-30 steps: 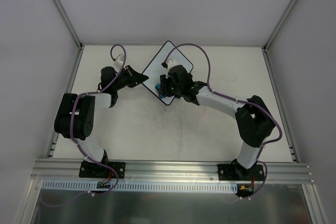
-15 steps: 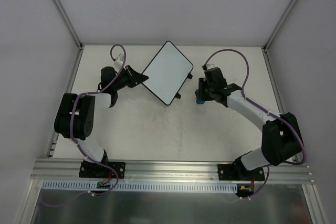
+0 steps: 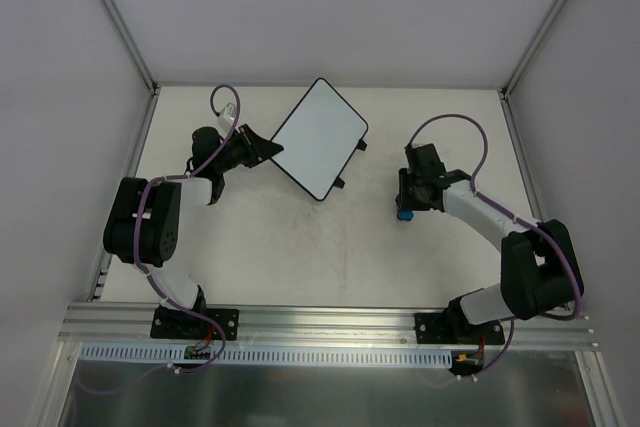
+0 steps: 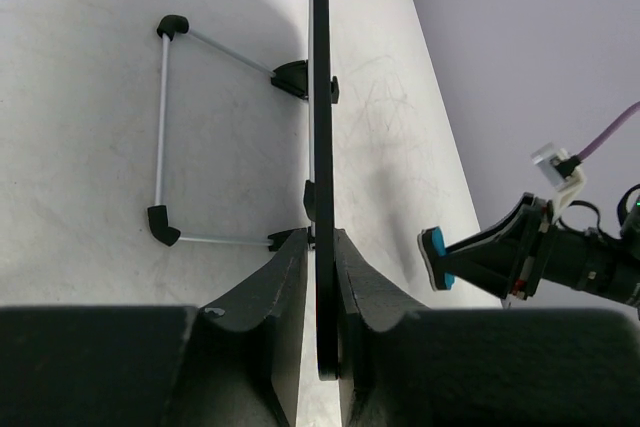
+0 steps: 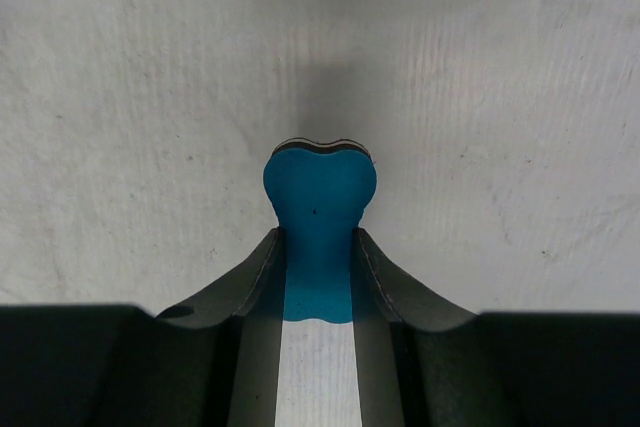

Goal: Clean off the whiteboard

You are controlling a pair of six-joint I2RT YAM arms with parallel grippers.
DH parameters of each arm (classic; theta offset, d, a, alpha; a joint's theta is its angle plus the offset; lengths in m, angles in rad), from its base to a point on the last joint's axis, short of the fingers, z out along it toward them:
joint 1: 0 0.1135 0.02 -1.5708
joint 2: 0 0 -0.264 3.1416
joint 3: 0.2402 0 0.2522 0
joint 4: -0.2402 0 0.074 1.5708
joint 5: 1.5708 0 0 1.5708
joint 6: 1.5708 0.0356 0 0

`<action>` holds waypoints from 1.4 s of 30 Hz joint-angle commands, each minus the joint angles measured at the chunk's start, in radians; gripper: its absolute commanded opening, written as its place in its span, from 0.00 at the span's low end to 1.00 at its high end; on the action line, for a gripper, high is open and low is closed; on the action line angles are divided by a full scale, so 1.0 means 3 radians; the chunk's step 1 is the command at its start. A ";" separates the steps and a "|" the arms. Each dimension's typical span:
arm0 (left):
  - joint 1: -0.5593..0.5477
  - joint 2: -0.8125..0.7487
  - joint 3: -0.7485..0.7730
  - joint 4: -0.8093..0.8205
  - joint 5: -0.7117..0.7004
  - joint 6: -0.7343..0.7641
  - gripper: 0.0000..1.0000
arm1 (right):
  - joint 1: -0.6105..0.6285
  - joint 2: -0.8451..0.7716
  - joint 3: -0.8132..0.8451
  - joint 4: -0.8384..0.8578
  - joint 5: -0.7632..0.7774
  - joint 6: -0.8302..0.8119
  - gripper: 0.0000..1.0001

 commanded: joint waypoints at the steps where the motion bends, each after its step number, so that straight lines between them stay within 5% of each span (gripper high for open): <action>1: 0.0059 -0.0075 -0.0032 0.0013 0.0061 0.0059 0.16 | -0.0022 0.0084 -0.0113 0.0082 -0.0021 -0.0036 0.14; 14: 0.0074 -0.0096 -0.0037 0.0003 0.0061 0.0059 0.24 | -0.0063 0.0289 -0.0149 0.0159 -0.0031 -0.0082 0.19; 20: 0.0079 -0.0121 -0.0042 -0.0002 0.0066 0.0059 0.31 | -0.0104 0.0300 -0.0184 0.0195 -0.0092 -0.0077 0.44; 22: 0.0084 -0.0131 -0.0052 -0.0007 0.0071 0.0059 0.34 | -0.0114 0.0299 -0.0195 0.0210 -0.0097 -0.0082 0.64; 26: 0.0084 -0.0131 -0.0053 -0.0002 0.0066 0.0059 0.38 | -0.0129 0.0294 -0.0210 0.0236 -0.0118 -0.0082 0.81; 29: 0.0084 -0.0152 -0.0063 -0.0007 0.0056 0.0069 0.47 | -0.0140 0.0284 -0.0230 0.0251 -0.0128 -0.0077 0.98; 34: 0.0089 -0.0208 -0.0093 -0.0038 0.0000 0.0104 0.73 | -0.0145 0.0223 -0.0276 0.0292 -0.0123 -0.0077 0.99; 42: 0.0089 -0.0300 -0.0119 -0.0120 -0.0057 0.0176 0.99 | -0.0191 0.0167 -0.0348 0.0374 -0.0215 -0.0077 0.99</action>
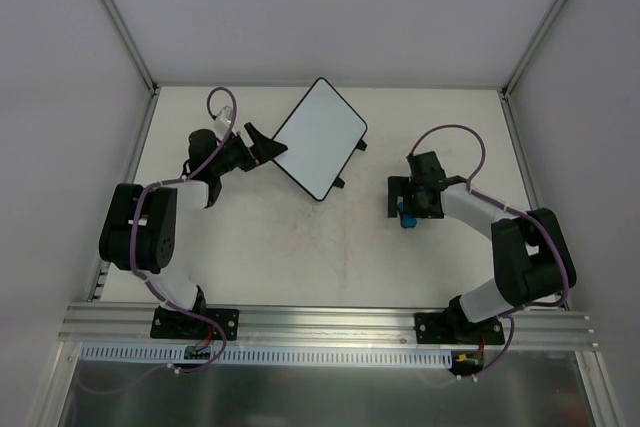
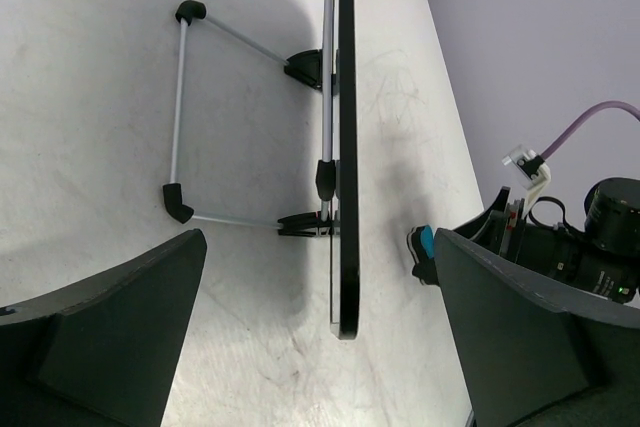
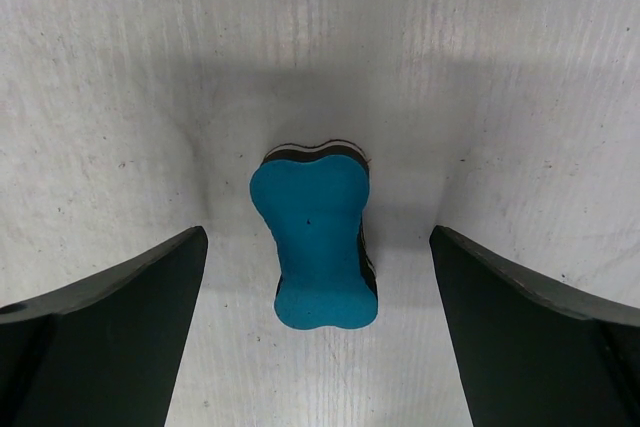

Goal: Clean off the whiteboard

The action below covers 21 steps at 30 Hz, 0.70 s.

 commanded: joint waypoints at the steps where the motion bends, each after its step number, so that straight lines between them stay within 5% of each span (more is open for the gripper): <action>1: 0.0045 -0.0179 -0.0024 0.0055 -0.0016 0.0109 0.99 | -0.0046 -0.0114 -0.0058 0.0080 -0.0076 -0.0014 0.99; 11: 0.0045 -0.0634 -0.0116 -0.0374 -0.0266 0.0298 0.99 | -0.0056 -0.0319 -0.0232 0.0305 -0.0138 -0.0009 0.99; 21: 0.0045 -0.1289 -0.0253 -0.1142 -0.0619 0.0493 0.99 | -0.0041 -0.1238 -0.0676 0.0545 0.0250 -0.0009 0.99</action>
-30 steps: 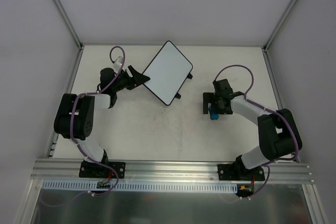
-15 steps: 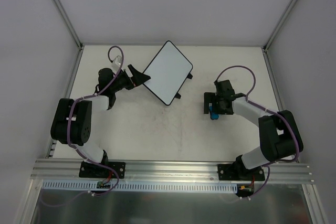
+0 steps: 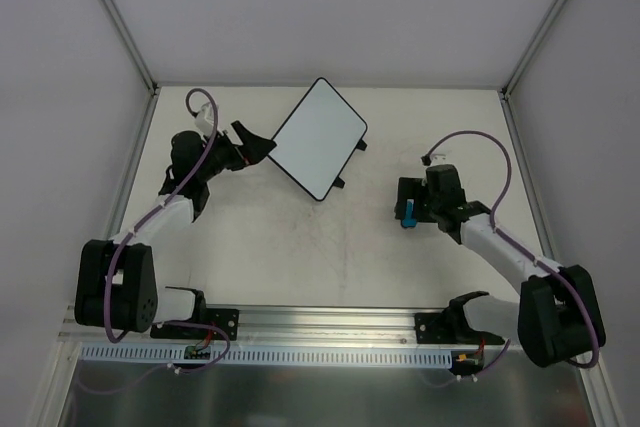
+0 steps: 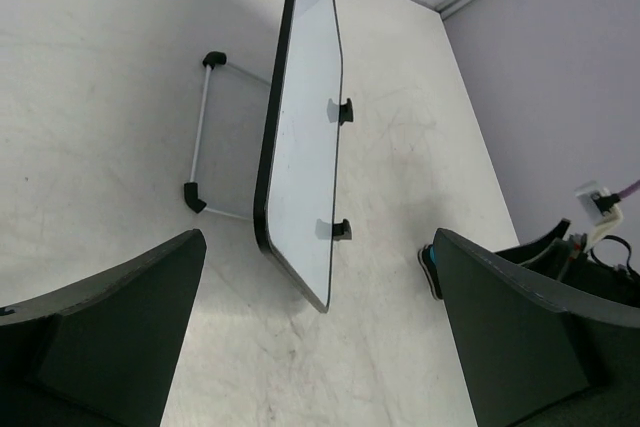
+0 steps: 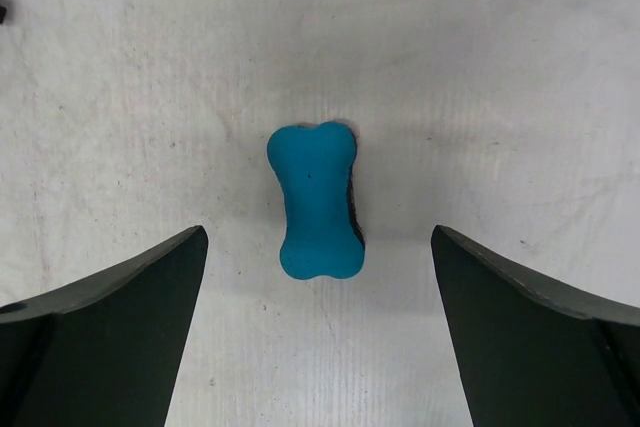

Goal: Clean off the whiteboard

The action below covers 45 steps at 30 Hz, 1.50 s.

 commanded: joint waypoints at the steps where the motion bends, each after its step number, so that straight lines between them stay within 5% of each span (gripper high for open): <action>1: 0.0045 -0.0188 -0.0180 -0.0264 -0.0179 0.0078 0.99 | -0.0004 -0.0402 -0.0160 0.0184 0.0341 -0.0009 0.99; 5: 0.0045 -0.0545 -0.0492 -0.0310 -0.0363 0.0016 0.99 | 0.0001 -0.1010 -0.0447 0.0393 0.0464 -0.0014 0.99; 16: 0.0045 -0.1609 -0.1064 -0.1011 -0.1043 0.0246 0.99 | 0.0032 -0.1640 -0.0820 0.0829 0.0183 -0.0020 0.99; 29: 0.0050 -0.2892 -0.1627 -0.1533 -0.1662 0.0563 0.99 | 0.0032 -0.1697 -0.0938 0.0899 0.0168 0.0175 0.99; 36: 0.0045 -0.3123 -0.1735 -0.1548 -0.1698 0.0492 0.99 | 0.0032 -0.1477 -0.1010 0.1161 -0.0057 0.0195 0.99; 45: 0.0045 -0.2755 -0.1592 -0.1568 -0.1698 0.0472 0.99 | 0.0032 -0.1390 -0.0949 0.1136 -0.0134 0.0185 0.99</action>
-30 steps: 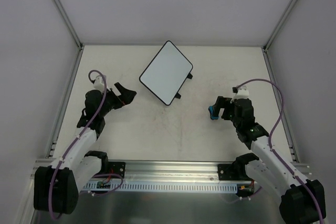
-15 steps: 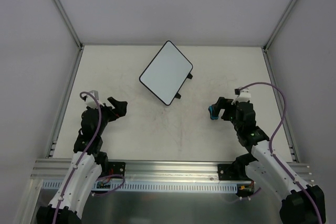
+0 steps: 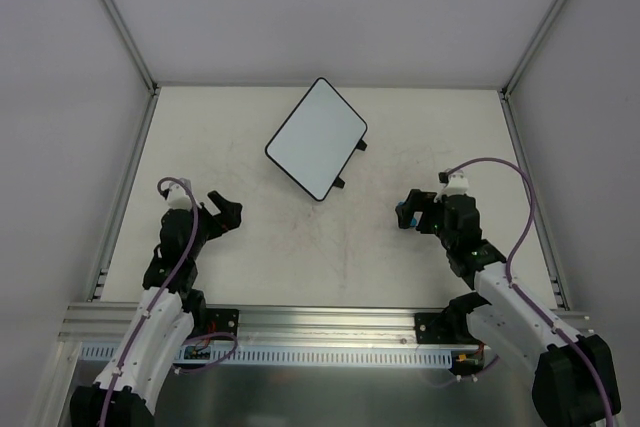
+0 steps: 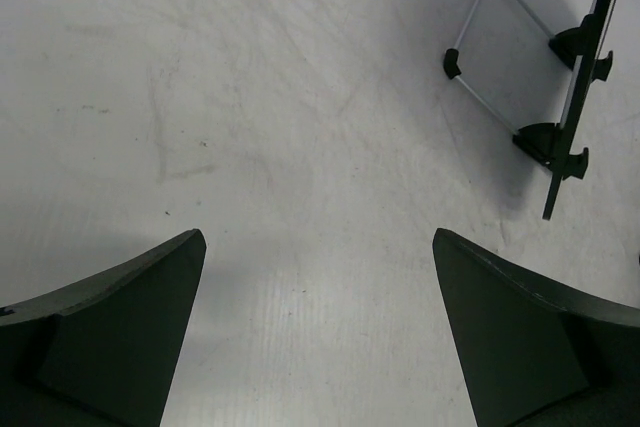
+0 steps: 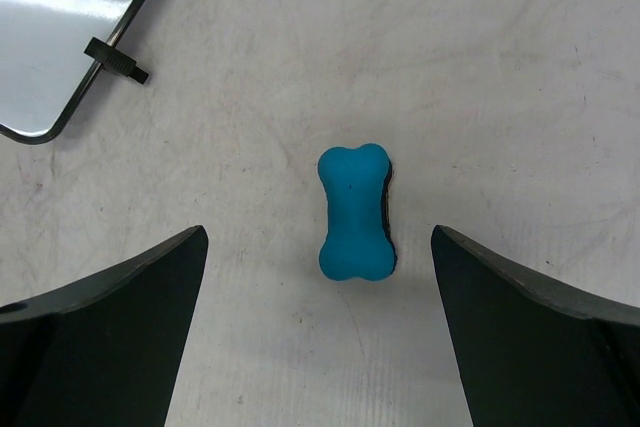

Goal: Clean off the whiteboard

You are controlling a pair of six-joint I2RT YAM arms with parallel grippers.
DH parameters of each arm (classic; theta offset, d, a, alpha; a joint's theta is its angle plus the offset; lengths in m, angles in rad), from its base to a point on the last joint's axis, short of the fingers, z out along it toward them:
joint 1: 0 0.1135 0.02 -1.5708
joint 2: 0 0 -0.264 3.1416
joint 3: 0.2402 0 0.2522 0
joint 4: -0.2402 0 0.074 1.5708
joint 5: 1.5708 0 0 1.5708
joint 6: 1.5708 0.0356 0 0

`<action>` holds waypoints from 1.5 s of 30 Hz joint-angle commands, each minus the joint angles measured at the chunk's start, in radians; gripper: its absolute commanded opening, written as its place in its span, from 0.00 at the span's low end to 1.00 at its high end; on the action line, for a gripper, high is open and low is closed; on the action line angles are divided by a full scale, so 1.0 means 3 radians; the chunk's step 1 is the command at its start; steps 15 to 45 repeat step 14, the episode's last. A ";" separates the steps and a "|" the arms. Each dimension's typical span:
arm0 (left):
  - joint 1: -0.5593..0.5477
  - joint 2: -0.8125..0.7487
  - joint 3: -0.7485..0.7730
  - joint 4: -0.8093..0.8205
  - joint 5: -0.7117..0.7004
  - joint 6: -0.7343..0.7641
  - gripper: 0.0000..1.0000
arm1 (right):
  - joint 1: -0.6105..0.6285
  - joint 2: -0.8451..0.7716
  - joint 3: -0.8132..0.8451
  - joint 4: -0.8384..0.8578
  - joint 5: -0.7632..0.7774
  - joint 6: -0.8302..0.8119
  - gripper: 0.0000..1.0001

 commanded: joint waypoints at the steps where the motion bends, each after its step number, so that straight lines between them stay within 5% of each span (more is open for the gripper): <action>1: 0.0025 0.0070 0.0129 0.0013 -0.0068 0.0035 0.99 | 0.0016 0.0033 0.0116 0.0156 -0.0070 0.0021 0.99; 45: 0.0025 0.0009 0.0114 -0.0002 -0.0078 0.0025 0.99 | 0.0021 0.0094 0.0147 0.0141 -0.0209 0.0021 0.99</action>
